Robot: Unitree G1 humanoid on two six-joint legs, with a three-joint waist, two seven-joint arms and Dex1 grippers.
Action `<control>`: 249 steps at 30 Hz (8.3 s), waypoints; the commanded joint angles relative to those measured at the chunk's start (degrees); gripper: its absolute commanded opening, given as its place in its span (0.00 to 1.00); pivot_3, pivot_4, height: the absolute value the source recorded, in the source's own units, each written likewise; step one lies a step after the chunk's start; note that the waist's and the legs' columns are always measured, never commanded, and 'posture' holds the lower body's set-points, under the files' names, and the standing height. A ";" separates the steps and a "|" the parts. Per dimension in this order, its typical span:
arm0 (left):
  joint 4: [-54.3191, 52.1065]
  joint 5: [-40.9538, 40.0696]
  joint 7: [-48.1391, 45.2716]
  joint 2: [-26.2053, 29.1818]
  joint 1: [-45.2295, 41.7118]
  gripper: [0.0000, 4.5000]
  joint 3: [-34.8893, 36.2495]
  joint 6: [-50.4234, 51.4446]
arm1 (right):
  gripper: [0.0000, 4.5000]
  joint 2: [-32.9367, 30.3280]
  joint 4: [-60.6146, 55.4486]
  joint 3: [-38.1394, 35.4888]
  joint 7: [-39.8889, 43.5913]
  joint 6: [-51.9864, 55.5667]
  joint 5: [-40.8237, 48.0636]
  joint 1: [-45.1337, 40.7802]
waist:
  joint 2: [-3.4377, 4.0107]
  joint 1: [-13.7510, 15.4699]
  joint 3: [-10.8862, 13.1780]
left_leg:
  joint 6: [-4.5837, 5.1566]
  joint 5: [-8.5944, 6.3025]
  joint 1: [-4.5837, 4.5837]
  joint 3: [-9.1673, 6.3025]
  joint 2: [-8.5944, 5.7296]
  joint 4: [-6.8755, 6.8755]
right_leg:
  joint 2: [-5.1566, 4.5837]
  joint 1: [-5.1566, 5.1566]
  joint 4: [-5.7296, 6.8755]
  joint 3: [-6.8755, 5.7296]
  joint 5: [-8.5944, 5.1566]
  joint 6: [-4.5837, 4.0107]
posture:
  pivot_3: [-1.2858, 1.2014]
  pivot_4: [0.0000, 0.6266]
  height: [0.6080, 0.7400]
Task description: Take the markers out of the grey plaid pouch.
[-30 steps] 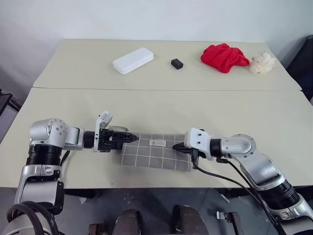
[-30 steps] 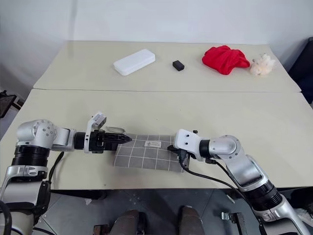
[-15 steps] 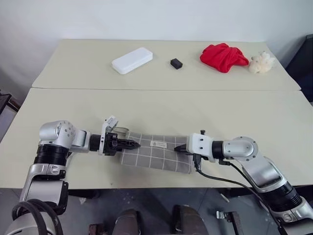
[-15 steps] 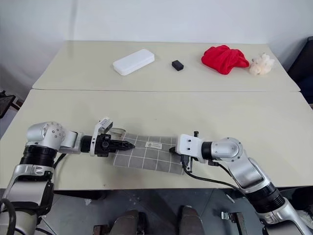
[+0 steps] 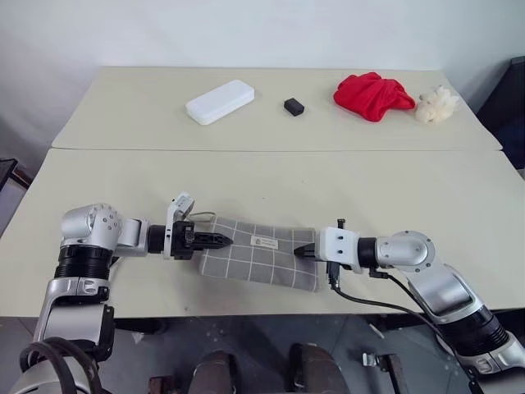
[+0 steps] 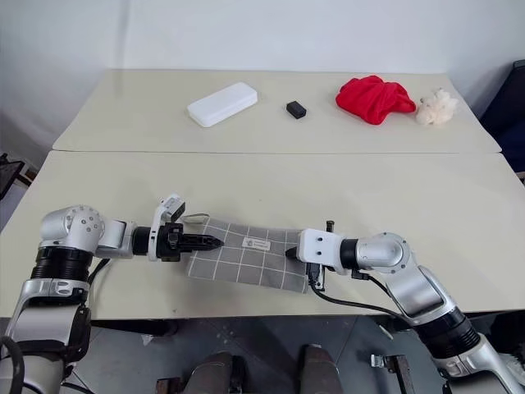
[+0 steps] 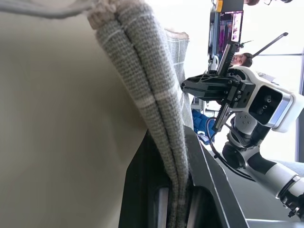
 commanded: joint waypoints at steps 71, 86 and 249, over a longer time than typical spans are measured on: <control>7.07 63.44 10.72 -4.91 3.15 0.00 -11.35 -148.84 | 0.94 11.75 -4.33 -14.58 -27.61 57.32 51.46 -28.62 | -0.11 0.18 0.11 | 0.25 -0.14 -0.45 0.07 0.01 0.10 | -0.14 -0.32 -0.06 -0.14 0.06 0.09 | 0.52 0.24 1.00; 6.00 63.02 14.03 -3.37 3.00 0.00 -13.45 -145.97 | 0.68 17.20 -2.16 -11.18 -29.49 55.68 41.13 -27.12 | -0.10 -0.06 0.10 | 0.27 -0.14 -1.10 0.09 0.01 0.30 | -0.12 -0.91 0.05 -0.17 0.09 0.16 | 0.52 0.24 1.00; -20.20 19.61 -17.75 -11.50 14.65 0.00 -3.79 -88.09 | 0.91 -1.89 -6.32 11.98 5.53 16.74 -12.55 -21.68 | 0.03 0.08 0.15 | 0.25 -0.12 -1.01 0.11 0.00 0.45 | -0.07 -0.80 0.04 -0.09 0.12 0.22 | 0.52 0.24 1.00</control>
